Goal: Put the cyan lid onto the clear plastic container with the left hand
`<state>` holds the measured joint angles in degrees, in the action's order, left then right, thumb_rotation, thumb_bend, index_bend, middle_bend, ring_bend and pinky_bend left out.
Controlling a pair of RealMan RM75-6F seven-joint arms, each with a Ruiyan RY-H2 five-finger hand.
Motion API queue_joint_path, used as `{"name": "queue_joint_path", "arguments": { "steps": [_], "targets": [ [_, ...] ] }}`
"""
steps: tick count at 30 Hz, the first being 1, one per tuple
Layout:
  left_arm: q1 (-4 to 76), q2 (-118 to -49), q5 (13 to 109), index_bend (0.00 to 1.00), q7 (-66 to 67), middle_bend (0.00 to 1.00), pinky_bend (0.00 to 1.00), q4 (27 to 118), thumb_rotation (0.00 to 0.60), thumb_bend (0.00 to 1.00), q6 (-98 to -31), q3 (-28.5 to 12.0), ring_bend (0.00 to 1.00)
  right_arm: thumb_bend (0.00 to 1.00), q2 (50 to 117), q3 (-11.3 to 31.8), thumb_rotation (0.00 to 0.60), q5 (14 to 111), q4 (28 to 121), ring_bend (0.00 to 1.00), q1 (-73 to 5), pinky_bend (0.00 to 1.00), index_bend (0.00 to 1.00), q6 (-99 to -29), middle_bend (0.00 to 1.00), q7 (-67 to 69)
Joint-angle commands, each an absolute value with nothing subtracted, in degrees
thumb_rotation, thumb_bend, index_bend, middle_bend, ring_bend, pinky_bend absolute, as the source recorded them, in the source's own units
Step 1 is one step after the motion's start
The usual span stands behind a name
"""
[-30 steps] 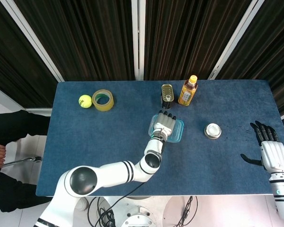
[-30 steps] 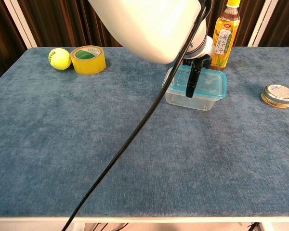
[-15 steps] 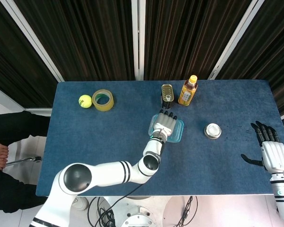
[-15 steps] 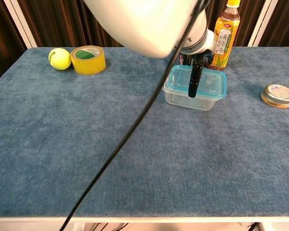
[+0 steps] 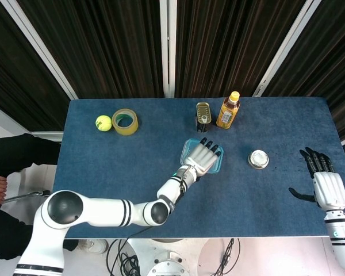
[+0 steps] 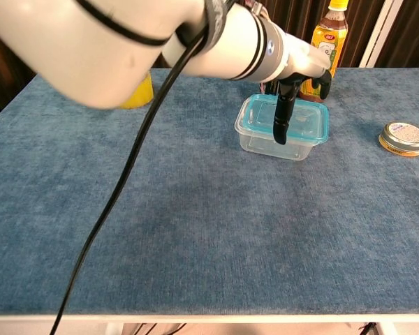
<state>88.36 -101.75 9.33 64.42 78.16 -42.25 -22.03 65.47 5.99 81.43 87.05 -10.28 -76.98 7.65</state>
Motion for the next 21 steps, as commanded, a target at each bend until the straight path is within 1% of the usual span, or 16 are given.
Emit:
{"name": "queue_joint_path", "arguments": {
  "steps": [1,11,21],
  "targets": [
    [88.6,-103.0,12.8,0.16,60.7,0.06,0.02,78.2,0.6,0.01,-41.9,-19.2,0.0,0.07,65.4,6.0,0.6,81.5,87.3,0.0,-10.1,0.0,0.0,-77.3,0.0,7.5],
    [92.3,-105.2,9.0,0.16,59.1,0.06,0.02,73.6,0.6,0.0,-42.0,-15.0,0.0,0.07,65.1,5.7,0.6,81.5,87.2,0.0,-9.4,0.0,0.0,-77.9,0.0,8.0],
    [94.2,-104.7,6.4,0.16,58.0,0.06,0.02,73.6,0.6,0.01,-41.8,-12.5,0.0,0.07,65.3,5.7,0.6,81.6,87.3,0.0,-9.6,0.0,0.0,-77.7,0.0,7.7]
  ]
}}
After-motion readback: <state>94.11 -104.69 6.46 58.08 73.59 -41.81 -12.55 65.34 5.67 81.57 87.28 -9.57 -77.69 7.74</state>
